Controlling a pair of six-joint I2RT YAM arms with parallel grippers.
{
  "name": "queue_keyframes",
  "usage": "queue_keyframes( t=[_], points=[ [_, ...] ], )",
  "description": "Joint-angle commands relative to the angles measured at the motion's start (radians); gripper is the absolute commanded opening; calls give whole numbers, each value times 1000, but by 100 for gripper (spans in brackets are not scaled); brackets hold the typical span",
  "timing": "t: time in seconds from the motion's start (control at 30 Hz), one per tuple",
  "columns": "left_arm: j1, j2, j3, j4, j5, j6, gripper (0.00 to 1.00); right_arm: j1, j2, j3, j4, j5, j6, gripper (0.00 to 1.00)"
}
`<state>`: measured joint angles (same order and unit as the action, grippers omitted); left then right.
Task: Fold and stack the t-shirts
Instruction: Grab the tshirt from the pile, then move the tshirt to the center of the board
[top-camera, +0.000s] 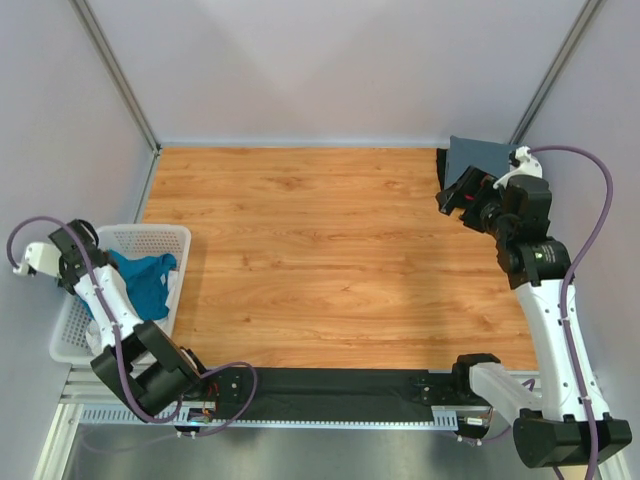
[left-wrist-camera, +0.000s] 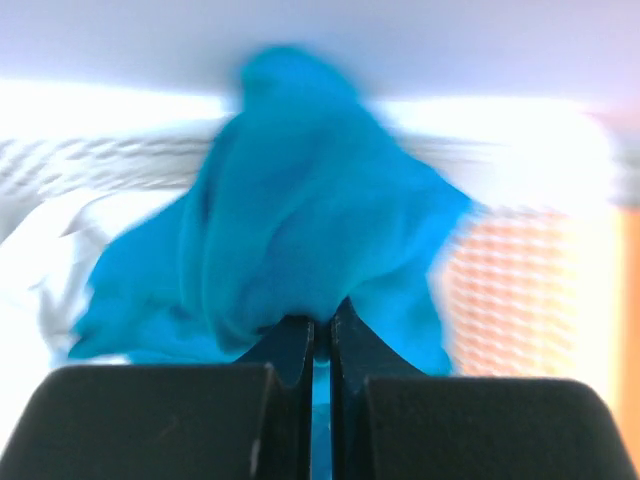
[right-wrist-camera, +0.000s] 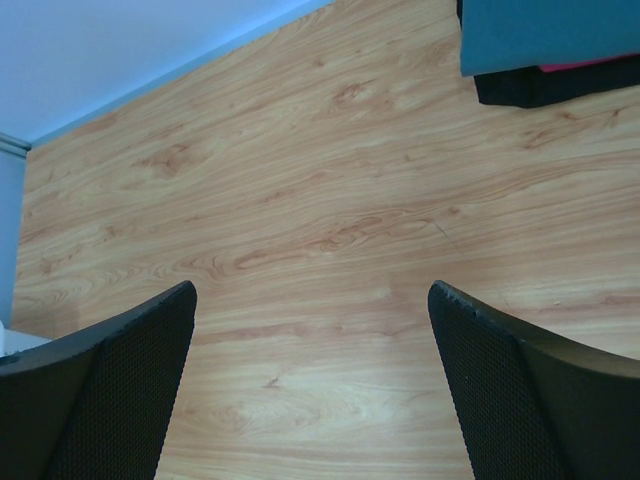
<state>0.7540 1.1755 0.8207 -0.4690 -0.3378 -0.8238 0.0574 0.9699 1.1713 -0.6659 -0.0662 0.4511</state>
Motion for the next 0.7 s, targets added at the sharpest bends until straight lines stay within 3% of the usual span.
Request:
queue_keyframes(
  t=[0.0,0.1,0.2,0.37,0.47,0.5,0.53,0.67],
  points=[
    [-71,-74,205,23,135,169,0,1,10,10,63,63,1,100],
    [-162,-60,355,-34,287,265,0,1,35,42,25,189,40,100],
    [-301,34,733,-152,353,411,0,-1,55,80,-35,243,46,100],
    [-530,221,1165,-285,604,495,0,-1,43,77,-49,307,55,100],
    [-723,317,1433,-322,591,538,0,-2,33,77,-78,367,73,100],
    [-758,337,1468,-326,589,560,0,-4,32,86,-87,382,78,100],
    [-865,352,1492,-321,588,571,0,-2,30,91,-93,387,75,100],
    [-1041,403,1502,-295,563,615,0,-4,20,113,-136,424,67,100]
  ],
)
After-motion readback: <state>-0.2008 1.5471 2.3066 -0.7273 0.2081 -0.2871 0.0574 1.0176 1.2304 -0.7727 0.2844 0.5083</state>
